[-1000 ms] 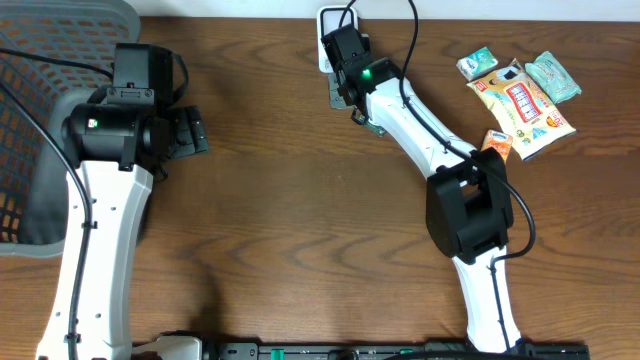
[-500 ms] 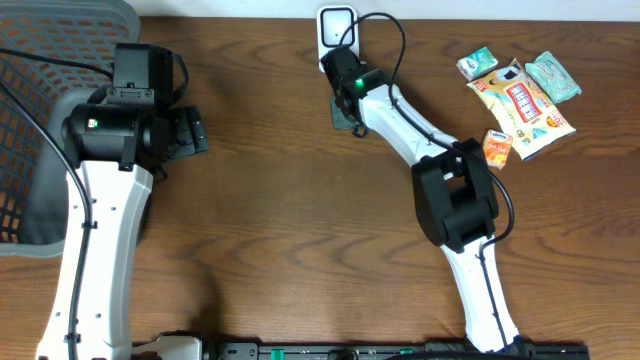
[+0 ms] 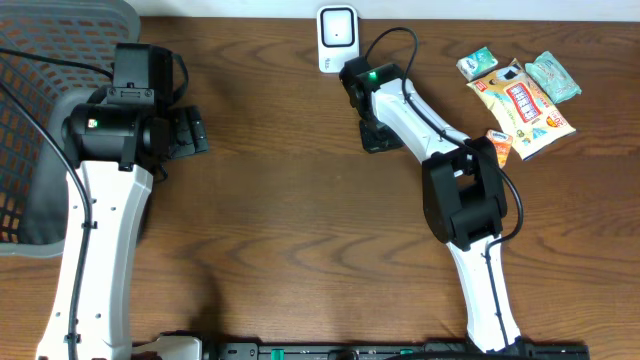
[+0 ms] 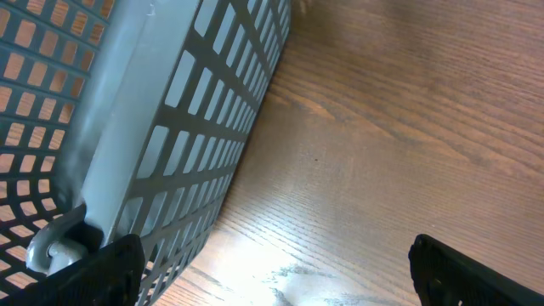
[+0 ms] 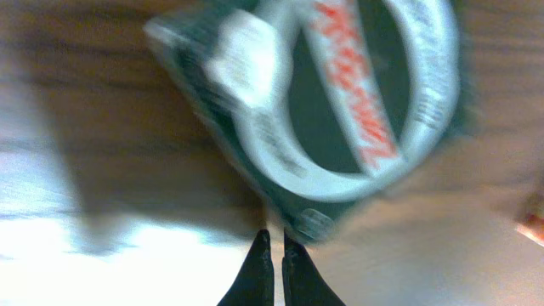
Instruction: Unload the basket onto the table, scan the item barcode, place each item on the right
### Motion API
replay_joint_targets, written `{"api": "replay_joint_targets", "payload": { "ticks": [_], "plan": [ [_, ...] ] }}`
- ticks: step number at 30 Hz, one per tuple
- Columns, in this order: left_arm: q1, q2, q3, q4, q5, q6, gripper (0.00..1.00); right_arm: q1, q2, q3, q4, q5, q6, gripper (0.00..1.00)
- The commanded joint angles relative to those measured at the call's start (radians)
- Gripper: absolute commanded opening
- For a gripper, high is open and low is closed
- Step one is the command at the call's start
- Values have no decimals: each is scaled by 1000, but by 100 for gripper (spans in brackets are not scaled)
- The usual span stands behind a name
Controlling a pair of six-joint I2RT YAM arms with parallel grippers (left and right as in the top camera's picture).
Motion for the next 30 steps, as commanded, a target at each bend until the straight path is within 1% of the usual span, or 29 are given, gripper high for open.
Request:
{"api": "replay_joint_targets", "payload": {
  "ticks": [1,5,9,11,12,13,14,16,17,18,20,24,25,26,30],
  "plan": [
    [5,-7,9,-3,-17,-6,98,-7,-101,-3,-21,163,39,1],
    [5,-7,9,-3,-17,-6,98,-8,-163,-3,34,154,38,1],
    [5,-7,9,-3,-17,-6,98,-8,-179,-3,135,40,19,1],
    [5,-7,9,-3,-17,-6,98,-12,-170,-3,189,-21,-28,6],
    [5,-7,9,-3,-17,-6,98,-16,-162,-3,217,-32,-59,9],
    [5,-7,9,-3,-17,-6,98,-18,-157,-3,233,-32,-77,15],
    [5,-7,9,-3,-17,-6,98,-23,-146,-3,254,-33,-110,24],
    [5,-7,9,-3,-17,-6,98,-32,-133,-4,266,-48,-181,61],
    [5,-7,9,-3,-17,-6,98,-38,-129,-4,266,-63,-225,72],
    [5,-7,9,-3,-17,-6,98,-45,-126,-4,261,-87,-279,79],
    [5,-7,9,-3,-17,-6,98,-73,-121,-4,237,-168,-410,88],
    [5,-7,9,-3,-17,-6,98,-123,-121,-4,225,-295,-488,93],
    [5,-7,9,-3,-17,-6,98,-140,-121,-4,227,-338,-486,96],
    [5,-7,9,-3,-17,-6,98,-159,-120,-4,232,-402,-476,96],
    [5,-7,9,-3,-17,-6,98,-217,-119,-4,270,-593,-314,94]
  ]
}}
